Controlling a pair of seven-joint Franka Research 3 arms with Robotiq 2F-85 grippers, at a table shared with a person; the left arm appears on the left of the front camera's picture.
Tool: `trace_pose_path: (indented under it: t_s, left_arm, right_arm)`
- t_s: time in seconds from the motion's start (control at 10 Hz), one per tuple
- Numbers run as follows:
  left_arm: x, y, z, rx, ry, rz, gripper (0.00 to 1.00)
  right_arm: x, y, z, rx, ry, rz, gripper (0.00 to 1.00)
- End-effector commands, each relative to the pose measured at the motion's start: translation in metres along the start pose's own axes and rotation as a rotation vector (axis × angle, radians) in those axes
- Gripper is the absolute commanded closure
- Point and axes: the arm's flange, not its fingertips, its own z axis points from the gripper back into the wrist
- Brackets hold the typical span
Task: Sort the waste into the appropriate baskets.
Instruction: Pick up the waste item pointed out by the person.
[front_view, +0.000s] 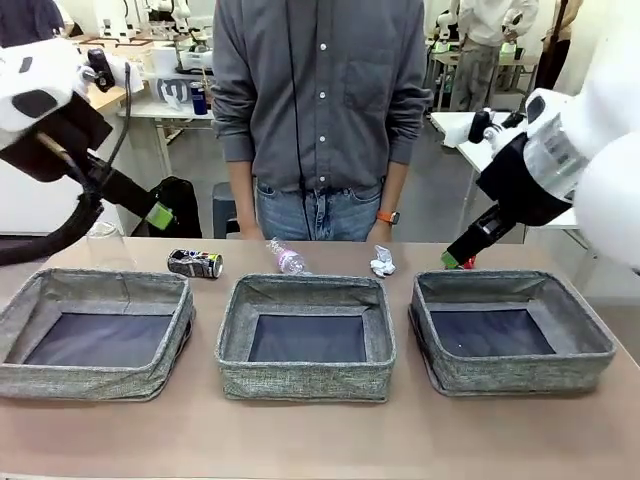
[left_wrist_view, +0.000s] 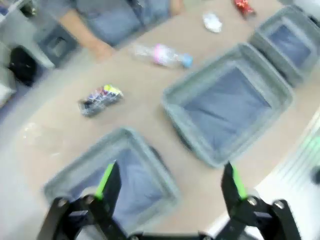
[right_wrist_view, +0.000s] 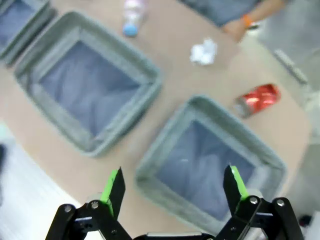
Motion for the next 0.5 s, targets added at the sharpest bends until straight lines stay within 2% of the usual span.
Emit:
trace_pose_path:
  t_s: [0.0,0.1,0.2,0.3,0.4]
  left_arm:
    - [-0.009,0.028,0.013,-0.437,0.071,0.134,0.0]
    - [-0.017,0.044,0.013,-0.751,0.0,0.199,0.0]
    - [-0.028,0.059,0.01,-0.893,-0.088,0.311,0.0]
    - [-0.036,0.07,0.006,-1.031,-0.199,0.403,0.0]
    - [-0.048,0.078,-0.002,-1.12,-0.261,0.462,0.0]
  right_arm:
    - [0.0,-0.021,0.021,0.382,-0.062,-0.073,0.0]
    - [-0.001,-0.031,0.033,0.687,-0.177,-0.188,0.0]
    - [-0.004,-0.037,0.038,0.874,-0.289,-0.224,0.0]
    - [-0.006,-0.043,0.039,1.021,-0.366,-0.334,0.0]
    - [-0.009,-0.05,0.038,1.146,-0.462,-0.47,0.0]
